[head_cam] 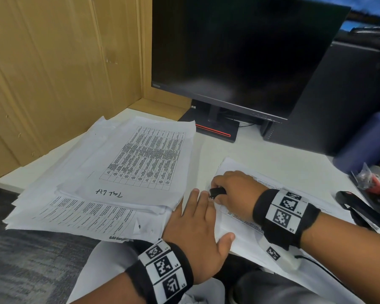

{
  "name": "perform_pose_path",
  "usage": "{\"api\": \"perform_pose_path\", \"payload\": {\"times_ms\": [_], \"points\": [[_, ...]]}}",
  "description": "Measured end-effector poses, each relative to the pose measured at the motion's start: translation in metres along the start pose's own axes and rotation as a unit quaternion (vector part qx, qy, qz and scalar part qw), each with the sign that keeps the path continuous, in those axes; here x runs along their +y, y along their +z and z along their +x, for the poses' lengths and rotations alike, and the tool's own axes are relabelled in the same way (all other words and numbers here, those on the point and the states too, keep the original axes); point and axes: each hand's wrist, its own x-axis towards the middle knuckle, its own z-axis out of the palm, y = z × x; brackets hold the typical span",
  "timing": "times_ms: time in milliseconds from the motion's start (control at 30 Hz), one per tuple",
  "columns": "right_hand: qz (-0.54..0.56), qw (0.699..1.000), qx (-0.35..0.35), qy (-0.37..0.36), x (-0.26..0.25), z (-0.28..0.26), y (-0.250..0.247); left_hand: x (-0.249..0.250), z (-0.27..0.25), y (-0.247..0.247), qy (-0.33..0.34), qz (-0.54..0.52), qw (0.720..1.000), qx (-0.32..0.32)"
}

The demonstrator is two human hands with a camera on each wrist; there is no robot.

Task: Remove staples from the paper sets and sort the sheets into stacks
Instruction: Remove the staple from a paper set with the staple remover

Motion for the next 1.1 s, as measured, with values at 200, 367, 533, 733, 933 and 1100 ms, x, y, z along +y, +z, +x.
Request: {"api": "perform_pose_path", "payload": {"times_ms": [200,367,533,733,933,1100], "points": [[0.041,0.999,-0.033,0.012,-0.002,0.011,-0.002,0.0,0.0,-0.001,0.004,0.005,1.0,-0.004],[0.139,0.986,-0.065,0.06,0.004,0.018,-0.01,0.001,0.001,-0.003,0.005,0.02,1.0,-0.017],[0.125,0.987,-0.082,0.06,0.005,0.019,-0.013,0.001,0.001,-0.002,0.002,0.018,1.0,-0.013],[0.133,0.989,-0.034,0.053,0.02,0.008,-0.009,0.0,0.0,0.0,0.003,0.002,1.0,-0.002],[0.051,0.995,0.027,0.08,0.056,-0.005,-0.022,-0.002,0.001,0.002,0.001,-0.015,1.0,0.025],[-0.105,0.987,0.04,0.112,0.06,-0.014,-0.022,-0.001,0.001,-0.004,-0.001,-0.029,0.999,0.019]]}}
